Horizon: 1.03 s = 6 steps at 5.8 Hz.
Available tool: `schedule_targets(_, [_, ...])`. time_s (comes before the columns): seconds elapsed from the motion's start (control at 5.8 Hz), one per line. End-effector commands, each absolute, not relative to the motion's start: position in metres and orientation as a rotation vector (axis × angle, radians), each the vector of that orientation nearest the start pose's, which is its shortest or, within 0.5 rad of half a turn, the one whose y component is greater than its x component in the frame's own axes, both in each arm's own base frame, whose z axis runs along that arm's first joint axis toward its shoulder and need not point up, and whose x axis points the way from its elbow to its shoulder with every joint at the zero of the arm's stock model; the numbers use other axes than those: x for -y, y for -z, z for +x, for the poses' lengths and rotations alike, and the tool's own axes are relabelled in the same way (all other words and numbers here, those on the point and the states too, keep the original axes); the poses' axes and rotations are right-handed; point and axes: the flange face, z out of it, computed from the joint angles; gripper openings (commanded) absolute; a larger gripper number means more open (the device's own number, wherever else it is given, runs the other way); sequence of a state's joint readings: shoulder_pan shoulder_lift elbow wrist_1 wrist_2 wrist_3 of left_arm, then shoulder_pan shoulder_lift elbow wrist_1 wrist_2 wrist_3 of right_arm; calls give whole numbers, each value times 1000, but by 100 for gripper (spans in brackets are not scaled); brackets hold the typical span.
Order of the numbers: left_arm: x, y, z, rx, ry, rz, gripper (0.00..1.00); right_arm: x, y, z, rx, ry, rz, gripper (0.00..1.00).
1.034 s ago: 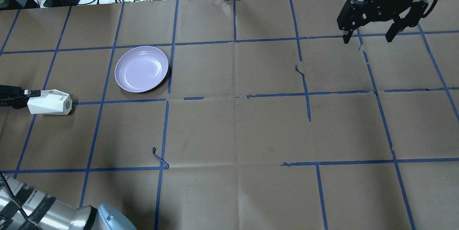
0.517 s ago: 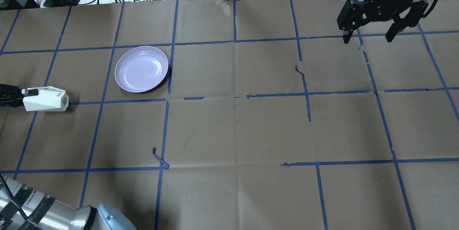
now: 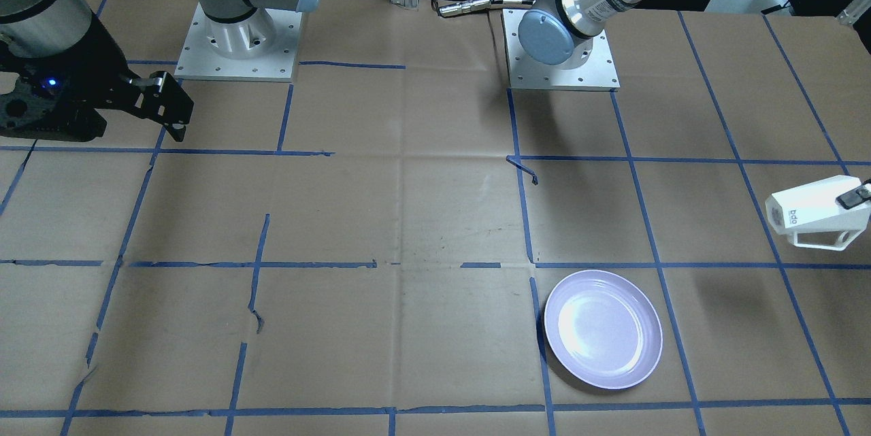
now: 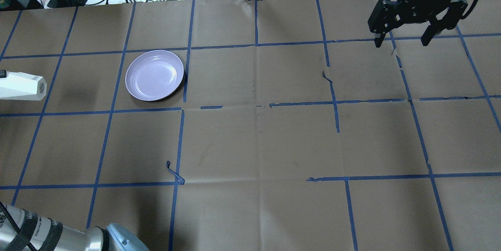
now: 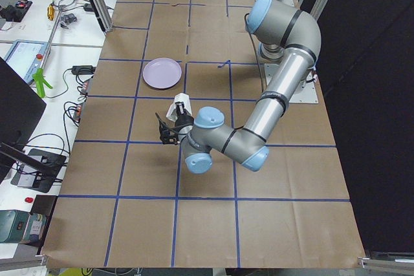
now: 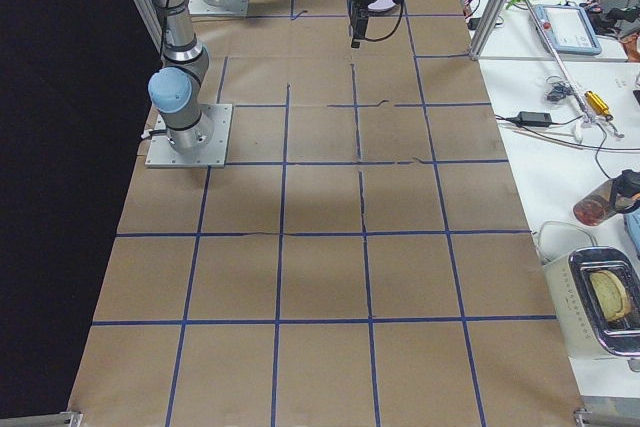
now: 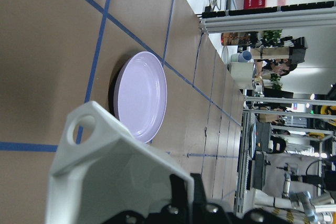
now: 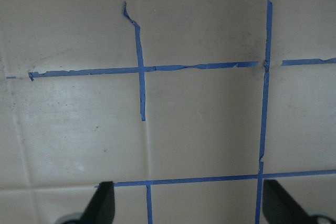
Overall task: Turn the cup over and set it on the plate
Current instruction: 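Lift the mug with the left gripper and rotate it upright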
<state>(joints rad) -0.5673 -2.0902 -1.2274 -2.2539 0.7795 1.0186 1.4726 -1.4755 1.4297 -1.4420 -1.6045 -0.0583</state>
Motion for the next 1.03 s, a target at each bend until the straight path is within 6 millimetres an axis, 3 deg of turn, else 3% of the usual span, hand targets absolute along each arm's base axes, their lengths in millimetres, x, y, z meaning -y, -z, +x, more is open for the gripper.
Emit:
schedule_targets(0.0, [509, -428, 349, 2205, -193, 399, 0, 533, -496, 78, -3165, -135, 61, 100])
schedule_targets(0.17, [534, -456, 301, 2410, -125, 368, 0, 533, -496, 78, -3165, -135, 61, 100])
schedule_targets(0.34, [569, -479, 239, 2632, -104, 353, 0, 533, -496, 78, -3165, -135, 61, 100])
schedule_targets(0.52, [608, -491, 147, 2830, -93, 310, 0, 533, -496, 78, -3165, -135, 61, 100])
schedule_targets(0.69, [631, -492, 54, 2992, -105, 295, 0, 533, -496, 78, -3165, -135, 61, 100])
schedule_targets(0.86, [635, -488, -33, 3136, -113, 232, 0, 533, -496, 78, -3165, -135, 61, 100])
